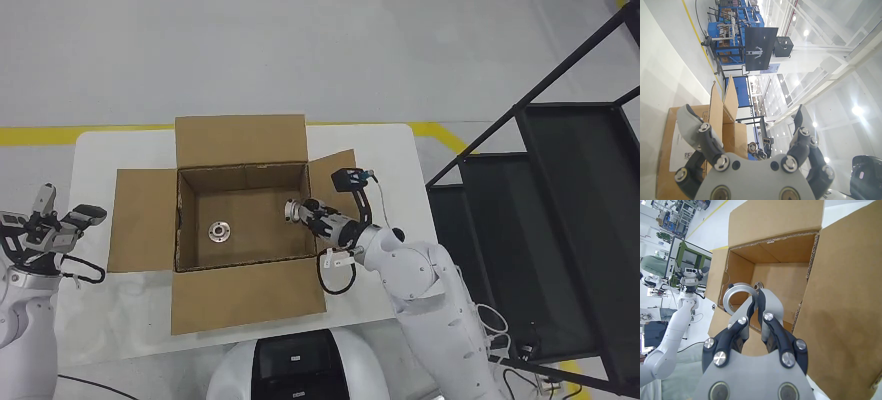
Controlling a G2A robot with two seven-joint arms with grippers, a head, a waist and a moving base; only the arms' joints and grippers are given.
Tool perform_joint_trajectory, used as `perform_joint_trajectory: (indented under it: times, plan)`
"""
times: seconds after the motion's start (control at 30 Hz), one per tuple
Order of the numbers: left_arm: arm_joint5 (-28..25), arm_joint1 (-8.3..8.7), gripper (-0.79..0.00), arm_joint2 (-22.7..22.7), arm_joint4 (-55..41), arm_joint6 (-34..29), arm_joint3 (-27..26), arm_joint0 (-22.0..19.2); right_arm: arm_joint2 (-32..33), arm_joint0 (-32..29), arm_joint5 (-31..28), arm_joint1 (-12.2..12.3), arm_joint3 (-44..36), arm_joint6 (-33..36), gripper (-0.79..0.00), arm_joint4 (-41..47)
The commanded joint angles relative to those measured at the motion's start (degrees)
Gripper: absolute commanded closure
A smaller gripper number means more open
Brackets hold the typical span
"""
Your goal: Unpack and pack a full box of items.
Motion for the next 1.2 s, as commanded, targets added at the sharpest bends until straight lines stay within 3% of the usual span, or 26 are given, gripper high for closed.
perform_joint_trajectory:
  times: [0.0,0.5,0.77,1.03,1.17]
  plan:
    - [0.0,0.0,-0.785,0.0,0.0,0.0,0.0,0.0,0.0,0.0,0.0,0.0,0.0,0.0,0.0,0.0]
    - [0.0,0.0,-0.785,0.0,0.0,0.0,0.0,0.0,1.68,-0.33,-1.01,0.51,-2.07,0.6,0.0,0.83]
    - [0.0,0.0,-0.785,0.0,0.0,0.0,0.0,0.0,14.92,-6.23,2.72,1.73,-10.7,2.72,0.0,12.59]
    - [0.0,0.0,-0.785,0.0,0.0,0.0,0.0,0.0,29.02,-11.79,3.56,3.0,-9.5,2.77,0.0,18.17]
    - [0.0,0.0,-0.785,0.0,0.0,0.0,0.0,0.0,31.69,-13.71,4.64,3.51,-6.18,3.12,0.0,17.22]
